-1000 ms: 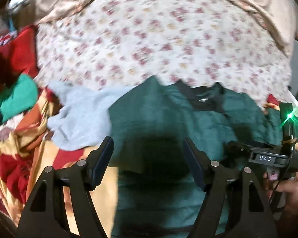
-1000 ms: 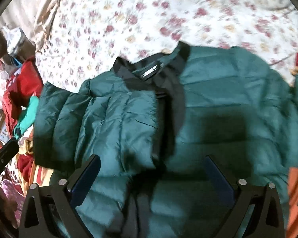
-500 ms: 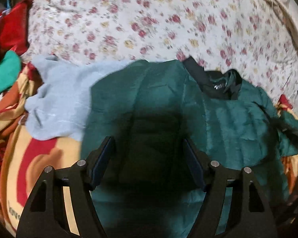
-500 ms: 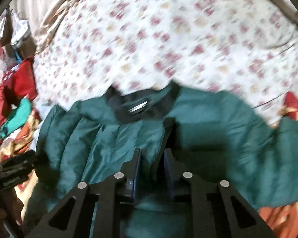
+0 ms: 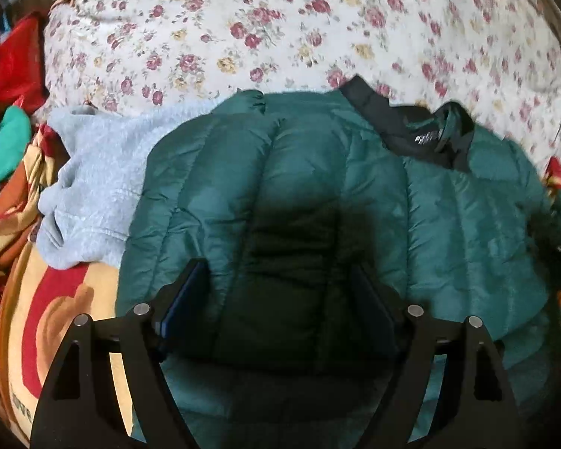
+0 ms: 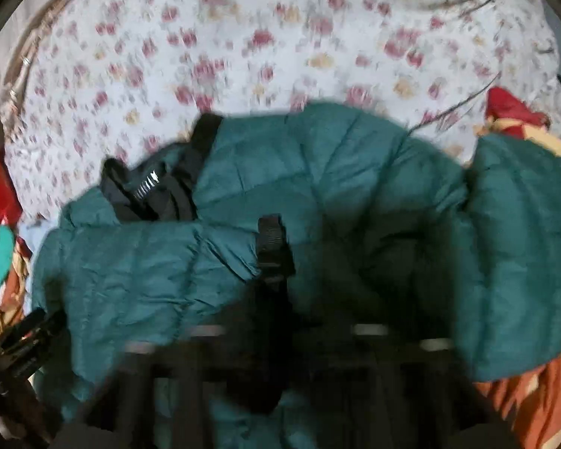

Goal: Fold large clothes

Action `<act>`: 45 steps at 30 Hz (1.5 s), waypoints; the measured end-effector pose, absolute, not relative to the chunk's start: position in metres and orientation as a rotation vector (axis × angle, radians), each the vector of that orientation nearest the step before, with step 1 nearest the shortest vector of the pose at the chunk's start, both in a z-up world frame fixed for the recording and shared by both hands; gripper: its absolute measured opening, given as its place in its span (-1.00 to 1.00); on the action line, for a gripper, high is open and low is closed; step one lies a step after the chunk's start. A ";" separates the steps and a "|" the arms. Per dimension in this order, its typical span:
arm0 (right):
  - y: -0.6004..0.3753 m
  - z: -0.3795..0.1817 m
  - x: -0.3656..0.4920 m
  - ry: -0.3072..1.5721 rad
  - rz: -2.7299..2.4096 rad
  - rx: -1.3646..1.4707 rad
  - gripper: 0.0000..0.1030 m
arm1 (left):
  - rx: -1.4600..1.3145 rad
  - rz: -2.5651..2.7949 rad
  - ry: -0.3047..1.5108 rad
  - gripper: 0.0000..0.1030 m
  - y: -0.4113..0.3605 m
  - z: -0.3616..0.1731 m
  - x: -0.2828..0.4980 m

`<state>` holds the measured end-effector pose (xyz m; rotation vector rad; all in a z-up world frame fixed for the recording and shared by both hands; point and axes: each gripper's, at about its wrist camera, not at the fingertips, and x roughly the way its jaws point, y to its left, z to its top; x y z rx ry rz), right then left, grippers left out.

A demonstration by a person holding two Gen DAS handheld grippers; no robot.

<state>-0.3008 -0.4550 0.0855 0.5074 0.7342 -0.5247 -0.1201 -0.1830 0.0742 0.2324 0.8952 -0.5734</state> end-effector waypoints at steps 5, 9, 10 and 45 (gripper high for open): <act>-0.446 0.086 -0.296 0.756 -0.461 0.518 0.81 | 0.205 -0.557 0.860 0.56 -0.177 0.088 -0.120; -0.441 0.062 -0.271 0.833 -0.390 0.524 -0.19 | 0.216 -0.540 0.871 0.56 -0.177 0.086 -0.118; -0.436 0.062 -0.268 0.844 -0.403 0.489 -0.29 | 0.218 -0.536 0.871 0.56 -0.177 0.086 -0.118; -0.430 0.054 -0.231 0.847 -0.401 0.360 -0.01 | 0.270 -0.504 0.859 0.59 -0.212 0.062 -0.111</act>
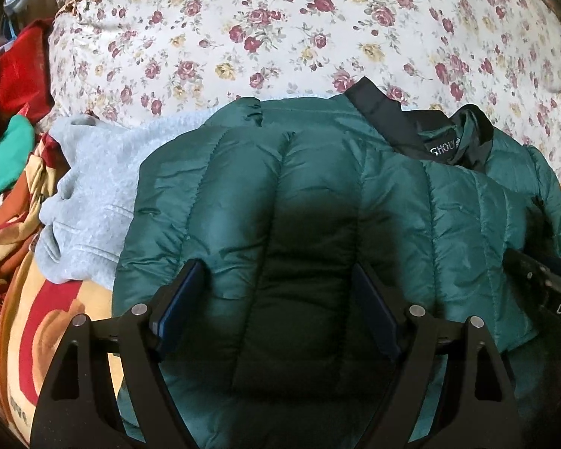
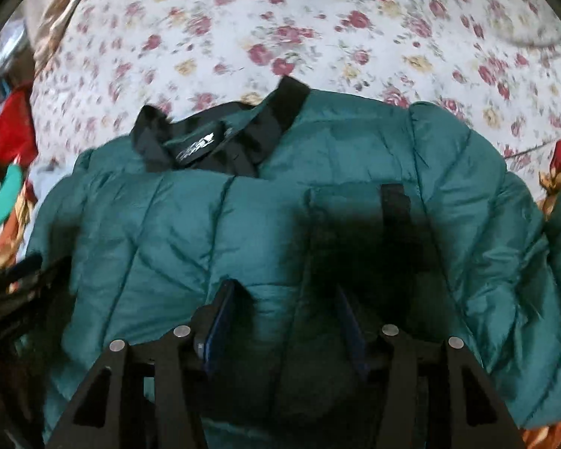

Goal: Fold large clothes

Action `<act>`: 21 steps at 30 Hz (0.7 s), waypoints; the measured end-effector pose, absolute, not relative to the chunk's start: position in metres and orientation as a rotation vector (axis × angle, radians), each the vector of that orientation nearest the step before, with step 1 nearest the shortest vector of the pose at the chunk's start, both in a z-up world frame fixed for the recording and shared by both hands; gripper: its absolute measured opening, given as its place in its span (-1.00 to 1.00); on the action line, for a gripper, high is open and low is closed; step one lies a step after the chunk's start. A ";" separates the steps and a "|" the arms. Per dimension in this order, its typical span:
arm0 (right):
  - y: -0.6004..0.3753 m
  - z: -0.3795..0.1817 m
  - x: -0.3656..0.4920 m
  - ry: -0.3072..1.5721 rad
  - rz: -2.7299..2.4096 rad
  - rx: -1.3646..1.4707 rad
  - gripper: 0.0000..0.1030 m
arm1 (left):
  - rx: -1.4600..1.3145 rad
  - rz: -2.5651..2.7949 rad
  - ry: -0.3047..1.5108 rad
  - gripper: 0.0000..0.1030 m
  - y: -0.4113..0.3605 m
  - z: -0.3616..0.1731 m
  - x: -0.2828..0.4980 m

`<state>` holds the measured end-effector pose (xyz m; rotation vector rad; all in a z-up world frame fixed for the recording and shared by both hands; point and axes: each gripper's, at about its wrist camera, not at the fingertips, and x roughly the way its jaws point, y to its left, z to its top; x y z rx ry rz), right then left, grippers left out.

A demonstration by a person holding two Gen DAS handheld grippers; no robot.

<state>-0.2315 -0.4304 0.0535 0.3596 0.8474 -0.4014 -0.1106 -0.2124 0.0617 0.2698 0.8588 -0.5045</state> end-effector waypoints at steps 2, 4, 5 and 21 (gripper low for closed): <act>-0.427 0.059 -0.234 0.855 -0.400 0.342 -0.01 | 0.270 -0.502 0.861 0.60 -0.213 0.061 -0.110; -0.424 0.068 -0.243 0.850 -0.405 0.328 -0.01 | 0.269 -0.503 0.861 0.60 -0.212 0.061 -0.110; -0.423 0.074 -0.251 0.834 -0.406 0.327 -0.01 | 0.267 -0.503 0.860 0.60 -0.212 0.060 -0.110; -0.405 0.070 -0.276 0.866 -0.445 0.319 0.24 | 0.268 -0.518 0.880 0.63 -0.203 0.071 -0.130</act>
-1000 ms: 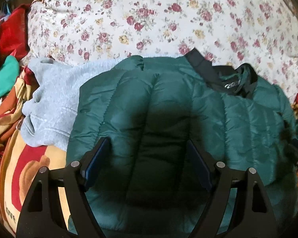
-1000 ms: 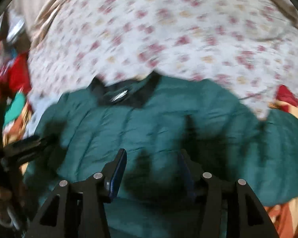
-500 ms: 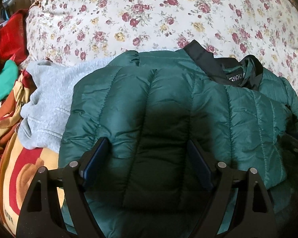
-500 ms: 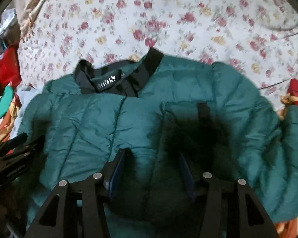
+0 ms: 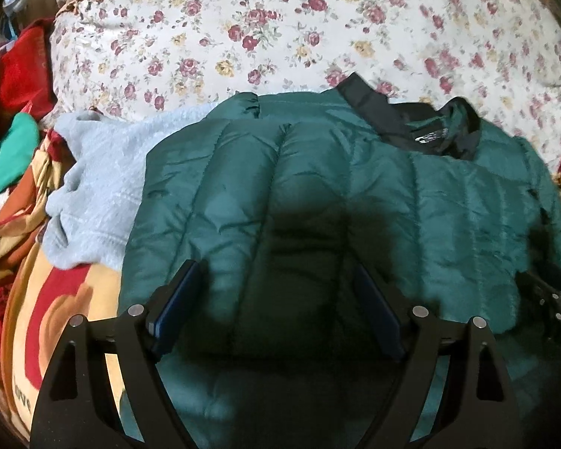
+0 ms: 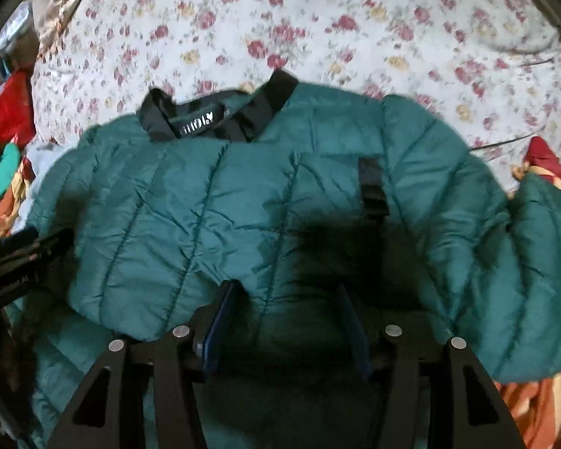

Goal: Fold large clothes

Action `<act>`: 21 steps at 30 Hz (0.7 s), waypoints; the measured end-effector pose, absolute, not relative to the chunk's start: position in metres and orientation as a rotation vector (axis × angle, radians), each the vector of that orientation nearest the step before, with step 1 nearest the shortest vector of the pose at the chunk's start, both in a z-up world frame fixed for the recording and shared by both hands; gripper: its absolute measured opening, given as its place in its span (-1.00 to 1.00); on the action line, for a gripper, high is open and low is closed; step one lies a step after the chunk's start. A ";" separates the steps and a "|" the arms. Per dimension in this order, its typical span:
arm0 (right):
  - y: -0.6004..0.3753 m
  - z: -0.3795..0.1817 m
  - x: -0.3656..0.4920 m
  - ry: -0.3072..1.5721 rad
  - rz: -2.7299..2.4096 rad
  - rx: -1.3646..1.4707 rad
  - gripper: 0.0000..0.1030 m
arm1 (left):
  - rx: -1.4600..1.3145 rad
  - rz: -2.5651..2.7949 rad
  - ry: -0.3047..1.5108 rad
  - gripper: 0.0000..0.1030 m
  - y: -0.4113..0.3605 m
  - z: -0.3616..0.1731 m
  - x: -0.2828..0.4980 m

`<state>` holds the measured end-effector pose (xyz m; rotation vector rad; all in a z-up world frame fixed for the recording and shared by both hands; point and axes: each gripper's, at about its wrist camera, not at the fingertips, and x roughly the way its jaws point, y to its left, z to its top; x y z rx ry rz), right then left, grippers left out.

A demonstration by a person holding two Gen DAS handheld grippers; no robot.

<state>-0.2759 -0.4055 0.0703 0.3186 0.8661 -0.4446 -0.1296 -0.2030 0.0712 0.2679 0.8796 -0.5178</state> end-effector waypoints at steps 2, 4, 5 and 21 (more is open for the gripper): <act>-0.402 0.077 -0.286 0.844 -0.458 0.341 0.72 | 0.249 -0.537 0.879 0.63 -0.200 0.078 -0.138; -0.396 0.084 -0.294 0.823 -0.465 0.342 0.74 | 0.241 -0.544 0.862 0.63 -0.199 0.087 -0.148; -0.394 0.086 -0.296 0.820 -0.463 0.337 0.74 | 0.238 -0.547 0.850 0.63 -0.198 0.091 -0.152; -0.390 0.122 -0.348 0.763 -0.536 0.273 0.74 | 0.230 -0.663 0.818 0.63 -0.218 0.123 -0.210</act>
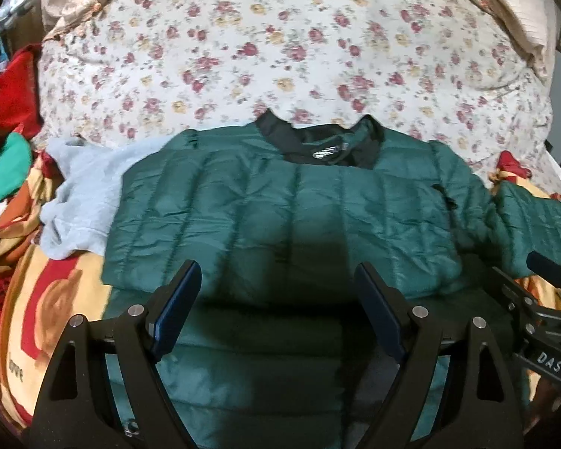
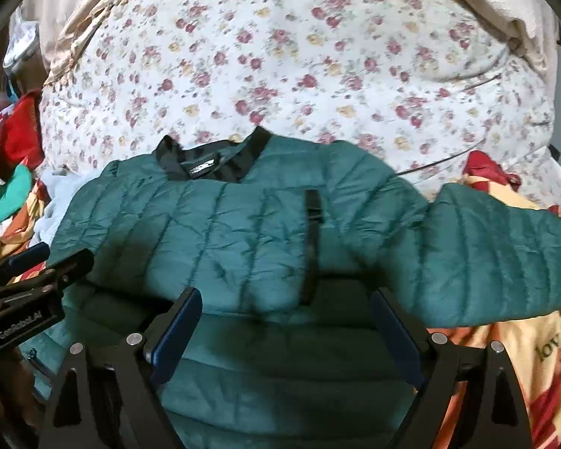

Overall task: Fold large clothes
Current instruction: 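Grasp the other jacket sleeve with the right gripper and lift it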

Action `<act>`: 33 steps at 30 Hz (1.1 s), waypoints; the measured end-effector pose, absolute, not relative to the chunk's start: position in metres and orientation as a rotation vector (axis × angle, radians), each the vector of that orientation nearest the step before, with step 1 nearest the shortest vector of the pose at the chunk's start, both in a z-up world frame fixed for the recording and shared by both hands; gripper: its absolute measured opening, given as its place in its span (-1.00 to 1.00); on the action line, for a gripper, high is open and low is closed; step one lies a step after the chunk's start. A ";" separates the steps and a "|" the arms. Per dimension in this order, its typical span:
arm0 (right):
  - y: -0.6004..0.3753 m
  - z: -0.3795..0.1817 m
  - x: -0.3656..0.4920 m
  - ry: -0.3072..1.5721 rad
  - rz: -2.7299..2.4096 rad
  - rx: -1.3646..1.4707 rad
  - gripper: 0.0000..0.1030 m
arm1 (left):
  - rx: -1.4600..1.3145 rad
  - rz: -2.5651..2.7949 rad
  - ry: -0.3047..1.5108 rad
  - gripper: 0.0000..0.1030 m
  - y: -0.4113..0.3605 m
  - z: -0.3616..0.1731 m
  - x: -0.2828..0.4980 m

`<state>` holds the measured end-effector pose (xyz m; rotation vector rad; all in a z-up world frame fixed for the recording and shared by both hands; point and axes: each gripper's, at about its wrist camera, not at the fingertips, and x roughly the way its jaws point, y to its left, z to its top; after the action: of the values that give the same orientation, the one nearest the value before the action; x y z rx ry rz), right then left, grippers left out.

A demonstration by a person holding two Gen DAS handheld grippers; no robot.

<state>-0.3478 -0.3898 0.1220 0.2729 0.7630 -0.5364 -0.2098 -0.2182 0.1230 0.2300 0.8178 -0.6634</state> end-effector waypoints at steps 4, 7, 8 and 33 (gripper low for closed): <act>-0.404 0.125 -0.363 0.750 -0.575 0.276 0.74 | 0.200 -0.706 0.833 0.63 -0.225 0.125 -0.214; -0.415 0.126 -0.372 0.747 -0.601 0.276 0.74 | 0.204 -0.702 0.842 0.63 -0.231 0.124 -0.214; -0.421 0.126 -0.376 0.743 -0.611 0.281 0.74 | 0.206 -0.700 0.846 0.63 -0.232 0.123 -0.213; -0.607 0.122 -0.534 0.649 -1.028 0.505 0.74 | 0.168 -0.633 0.924 0.63 -0.225 0.093 -0.181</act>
<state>-0.5338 -0.6065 0.1216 0.5050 0.6491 -1.0276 -0.1814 -0.2255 0.0929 0.1679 0.9236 -0.6332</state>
